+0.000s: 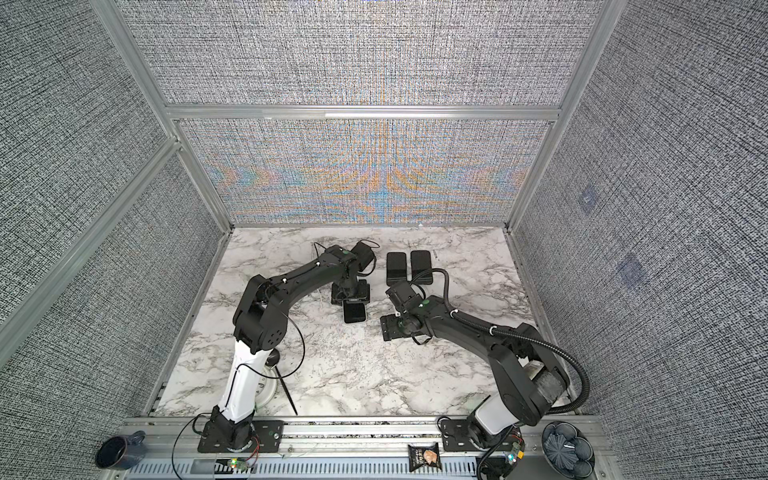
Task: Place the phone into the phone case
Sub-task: 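Carry the cased phone with the left gripper toward the two black phones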
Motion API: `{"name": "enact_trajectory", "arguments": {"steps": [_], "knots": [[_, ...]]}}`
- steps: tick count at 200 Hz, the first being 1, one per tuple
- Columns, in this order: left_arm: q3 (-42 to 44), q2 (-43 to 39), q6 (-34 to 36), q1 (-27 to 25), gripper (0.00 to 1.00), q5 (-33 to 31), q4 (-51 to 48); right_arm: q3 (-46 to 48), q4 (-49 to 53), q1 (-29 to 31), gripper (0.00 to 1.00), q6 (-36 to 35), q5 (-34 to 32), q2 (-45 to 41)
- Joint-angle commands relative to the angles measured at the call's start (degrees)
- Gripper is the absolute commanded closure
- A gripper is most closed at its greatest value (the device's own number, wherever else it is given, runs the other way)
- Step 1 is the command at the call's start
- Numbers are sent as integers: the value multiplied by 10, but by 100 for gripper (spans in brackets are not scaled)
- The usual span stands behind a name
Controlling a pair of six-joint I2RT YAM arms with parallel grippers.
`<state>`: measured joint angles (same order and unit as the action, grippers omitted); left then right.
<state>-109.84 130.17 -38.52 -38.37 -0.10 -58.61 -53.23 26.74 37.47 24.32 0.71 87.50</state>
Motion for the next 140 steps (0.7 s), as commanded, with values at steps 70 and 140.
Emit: {"name": "enact_trajectory", "arguments": {"steps": [70,140], "knots": [[-247,138,105,37,36,0,-41,-11,9,-19,16,-1,-2,21],[-215,147,137,46,36,24,110,-27,9,-21,16,1,5,53]]}}
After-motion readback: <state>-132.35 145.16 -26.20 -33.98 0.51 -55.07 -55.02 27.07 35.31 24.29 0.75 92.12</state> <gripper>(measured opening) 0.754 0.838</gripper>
